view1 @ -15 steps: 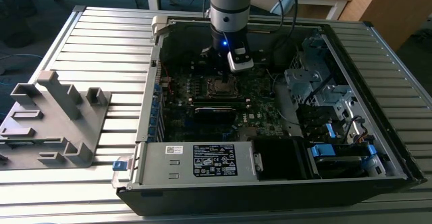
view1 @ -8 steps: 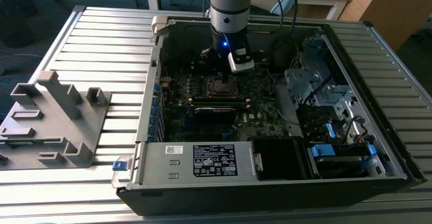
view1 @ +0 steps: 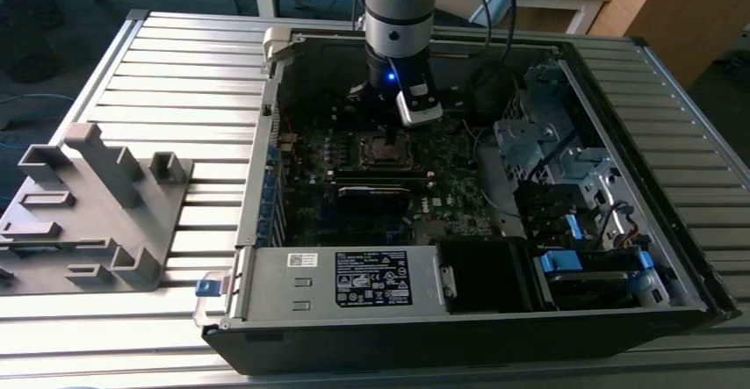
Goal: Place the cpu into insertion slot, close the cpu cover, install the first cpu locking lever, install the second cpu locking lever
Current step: 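Install the first cpu locking lever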
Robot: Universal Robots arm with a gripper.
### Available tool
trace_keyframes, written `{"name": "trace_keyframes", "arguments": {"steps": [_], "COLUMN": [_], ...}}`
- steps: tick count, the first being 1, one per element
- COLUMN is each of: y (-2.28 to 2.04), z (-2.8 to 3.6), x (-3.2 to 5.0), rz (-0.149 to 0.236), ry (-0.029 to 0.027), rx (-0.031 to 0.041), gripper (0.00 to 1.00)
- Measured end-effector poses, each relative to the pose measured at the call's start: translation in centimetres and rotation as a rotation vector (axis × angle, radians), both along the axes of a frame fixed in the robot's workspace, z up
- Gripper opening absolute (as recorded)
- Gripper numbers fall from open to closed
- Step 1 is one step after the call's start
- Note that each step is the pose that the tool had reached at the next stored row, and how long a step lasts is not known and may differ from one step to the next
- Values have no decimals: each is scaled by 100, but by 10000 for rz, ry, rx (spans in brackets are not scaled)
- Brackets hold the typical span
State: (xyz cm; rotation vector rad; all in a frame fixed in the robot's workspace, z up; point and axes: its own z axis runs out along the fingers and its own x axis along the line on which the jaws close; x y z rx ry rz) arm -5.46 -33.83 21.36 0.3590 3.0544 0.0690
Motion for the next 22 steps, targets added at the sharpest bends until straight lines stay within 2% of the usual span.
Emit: {"name": "trace_keyframes", "arguments": {"steps": [7,11,12,13,14,22], "y": [0,0,-1,-1,-1,0], "z": [-1,0,-2,-3,-3,-6], "x": [0,-1,1,3,3,9], "rz": [237,246,250,249,246,269], "ry": [1,4,66,192,262,277], "rx": [-5,-4,0,-1,-1,-3], "gripper": [11,11,11,11,11,11]}}
